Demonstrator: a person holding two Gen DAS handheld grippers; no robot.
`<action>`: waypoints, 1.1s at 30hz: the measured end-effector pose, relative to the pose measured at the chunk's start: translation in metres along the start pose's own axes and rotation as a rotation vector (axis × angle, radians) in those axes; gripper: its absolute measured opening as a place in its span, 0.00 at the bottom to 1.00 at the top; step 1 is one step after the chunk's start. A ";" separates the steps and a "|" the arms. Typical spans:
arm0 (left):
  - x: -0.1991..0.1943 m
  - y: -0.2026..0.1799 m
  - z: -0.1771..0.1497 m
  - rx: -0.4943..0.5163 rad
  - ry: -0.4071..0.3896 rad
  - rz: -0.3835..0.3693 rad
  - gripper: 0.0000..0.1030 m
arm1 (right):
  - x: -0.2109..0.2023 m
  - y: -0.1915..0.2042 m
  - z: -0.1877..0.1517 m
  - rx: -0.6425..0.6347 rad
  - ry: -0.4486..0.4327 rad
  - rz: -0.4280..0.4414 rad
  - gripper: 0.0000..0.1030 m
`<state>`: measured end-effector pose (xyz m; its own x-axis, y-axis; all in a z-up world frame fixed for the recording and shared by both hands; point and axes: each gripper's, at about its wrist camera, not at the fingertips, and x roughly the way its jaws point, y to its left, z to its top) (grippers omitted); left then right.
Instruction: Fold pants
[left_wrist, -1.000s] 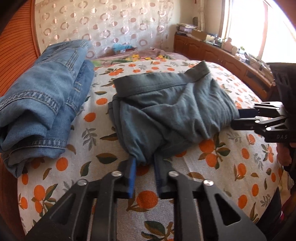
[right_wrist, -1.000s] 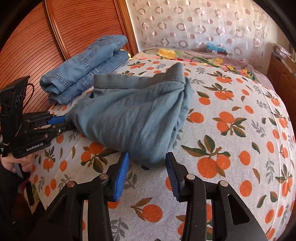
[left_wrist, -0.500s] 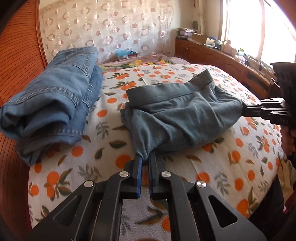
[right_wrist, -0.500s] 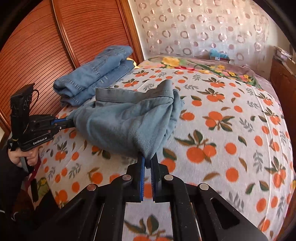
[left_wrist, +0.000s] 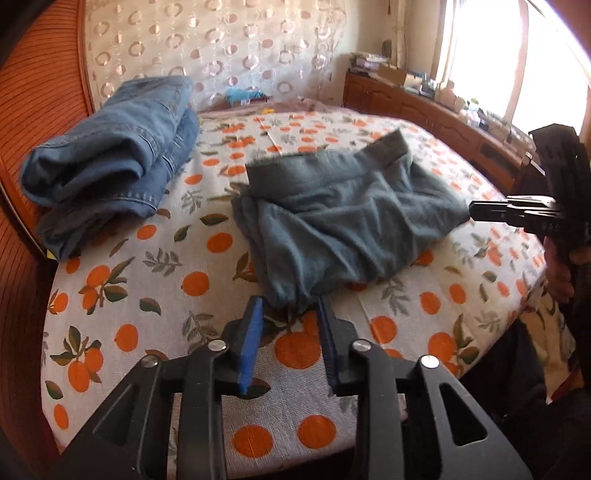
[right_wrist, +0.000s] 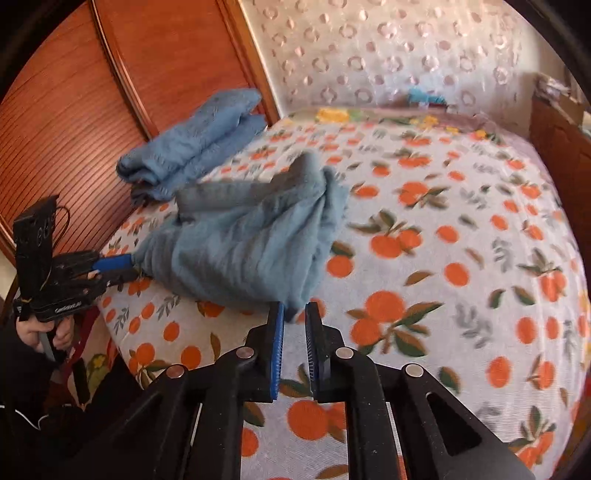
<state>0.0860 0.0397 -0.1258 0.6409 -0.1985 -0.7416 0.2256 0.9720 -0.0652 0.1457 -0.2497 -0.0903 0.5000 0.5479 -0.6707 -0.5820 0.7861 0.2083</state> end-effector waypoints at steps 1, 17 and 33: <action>-0.003 -0.001 0.001 -0.003 -0.010 -0.001 0.31 | -0.005 -0.001 0.001 0.005 -0.010 -0.001 0.12; 0.042 -0.022 0.077 0.108 -0.017 0.031 0.32 | 0.036 0.025 0.066 -0.091 -0.066 -0.115 0.24; 0.087 0.015 0.095 0.049 0.044 0.040 0.42 | 0.087 0.003 0.097 -0.035 -0.024 -0.072 0.14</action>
<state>0.2144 0.0253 -0.1278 0.6175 -0.1534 -0.7715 0.2369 0.9715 -0.0035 0.2497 -0.1719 -0.0789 0.5567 0.4970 -0.6657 -0.5658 0.8135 0.1342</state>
